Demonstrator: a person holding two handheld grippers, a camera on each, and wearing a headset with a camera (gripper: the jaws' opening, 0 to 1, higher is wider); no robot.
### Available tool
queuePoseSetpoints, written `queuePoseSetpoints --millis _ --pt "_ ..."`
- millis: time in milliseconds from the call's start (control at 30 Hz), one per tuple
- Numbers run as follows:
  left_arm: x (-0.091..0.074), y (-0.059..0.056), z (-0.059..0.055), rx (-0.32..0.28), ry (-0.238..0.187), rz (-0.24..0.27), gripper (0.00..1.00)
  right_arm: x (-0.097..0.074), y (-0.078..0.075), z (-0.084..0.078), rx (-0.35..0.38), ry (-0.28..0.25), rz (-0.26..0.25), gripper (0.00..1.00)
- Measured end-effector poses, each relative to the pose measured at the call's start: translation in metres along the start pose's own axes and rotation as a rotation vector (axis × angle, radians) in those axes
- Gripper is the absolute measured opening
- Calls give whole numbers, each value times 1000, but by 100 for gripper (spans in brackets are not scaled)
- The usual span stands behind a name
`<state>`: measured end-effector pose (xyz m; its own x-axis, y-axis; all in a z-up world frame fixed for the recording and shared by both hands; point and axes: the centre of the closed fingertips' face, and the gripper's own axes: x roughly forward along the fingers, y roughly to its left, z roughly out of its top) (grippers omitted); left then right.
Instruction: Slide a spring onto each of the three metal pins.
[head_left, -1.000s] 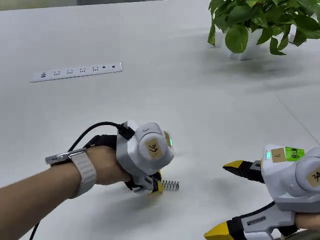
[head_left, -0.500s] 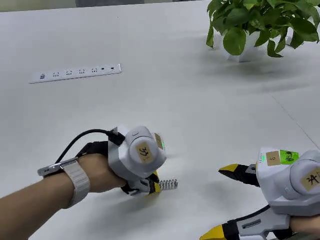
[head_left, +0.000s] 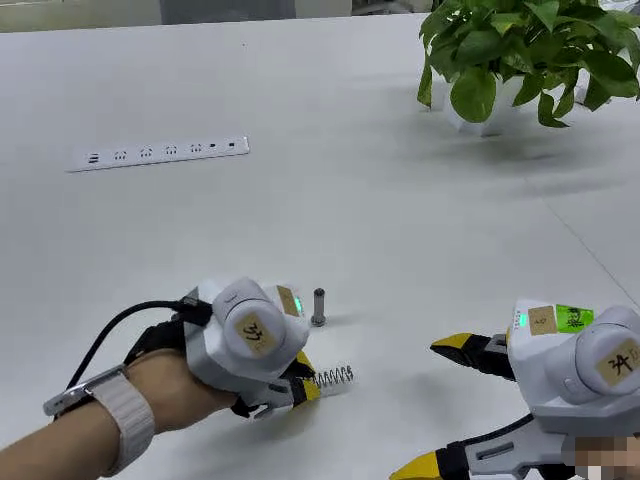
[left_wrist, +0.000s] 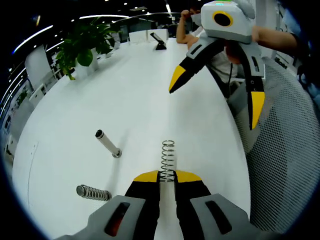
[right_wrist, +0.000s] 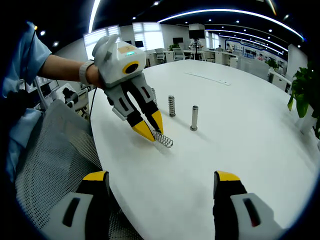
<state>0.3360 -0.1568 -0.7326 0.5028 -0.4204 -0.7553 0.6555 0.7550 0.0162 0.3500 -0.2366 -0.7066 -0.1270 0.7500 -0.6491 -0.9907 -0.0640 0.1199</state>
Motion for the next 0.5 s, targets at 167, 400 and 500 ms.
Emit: queuePoseSetpoints --millis 167,400,500 --pt "-18 -3 -4 -62 -58 35 10 3 2 7 -6 -10 12 86" --pt "-43 -6 -7 -67 -132 95 10 9 10 19 -26 -14 40 82" --pt "-53 -10 -8 -70 -168 112 10 14 18 28 -17 -15 75 79"
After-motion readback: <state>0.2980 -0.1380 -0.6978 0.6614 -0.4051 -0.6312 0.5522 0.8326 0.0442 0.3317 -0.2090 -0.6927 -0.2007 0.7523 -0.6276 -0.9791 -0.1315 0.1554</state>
